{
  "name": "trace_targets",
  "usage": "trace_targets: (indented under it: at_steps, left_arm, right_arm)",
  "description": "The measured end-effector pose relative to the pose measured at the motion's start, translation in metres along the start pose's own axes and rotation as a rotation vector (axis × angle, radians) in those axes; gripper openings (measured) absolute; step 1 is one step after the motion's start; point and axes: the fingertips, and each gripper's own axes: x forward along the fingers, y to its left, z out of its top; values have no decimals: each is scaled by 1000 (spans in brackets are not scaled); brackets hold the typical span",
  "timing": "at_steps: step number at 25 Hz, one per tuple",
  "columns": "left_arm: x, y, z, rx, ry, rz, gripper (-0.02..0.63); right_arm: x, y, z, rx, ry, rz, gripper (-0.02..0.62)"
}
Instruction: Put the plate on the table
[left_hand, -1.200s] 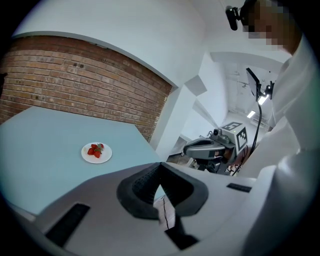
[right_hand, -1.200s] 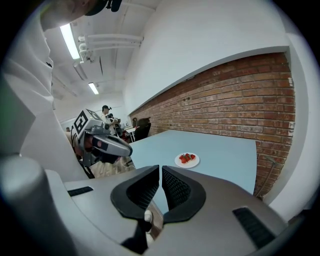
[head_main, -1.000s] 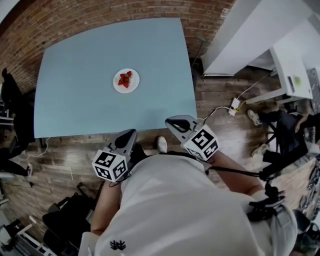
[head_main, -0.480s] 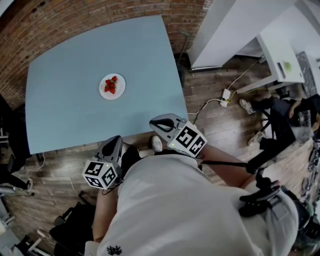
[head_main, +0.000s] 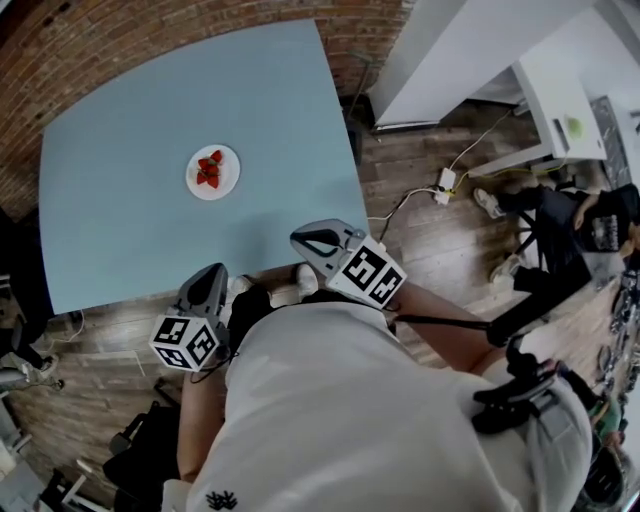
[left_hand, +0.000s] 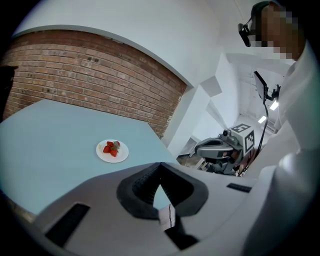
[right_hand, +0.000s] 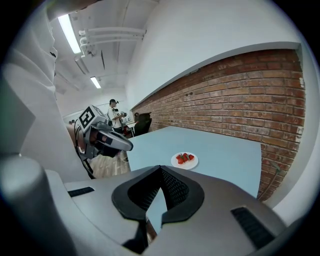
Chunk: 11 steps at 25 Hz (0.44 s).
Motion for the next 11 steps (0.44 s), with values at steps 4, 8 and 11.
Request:
trace_targets:
  at_steps: [4,8,11]
  left_arm:
    - [9,9,8,6,11,-3,0]
    - [36,7,17,15,28,-61,0]
    - [71,-1,24,26,47,-147,0]
  right_arm:
    - [6,-11,3,1,5,-11,6]
    - [2,-32,5,14,19,-55,6]
    - [-16,-57,-1,36,55,-135,6]
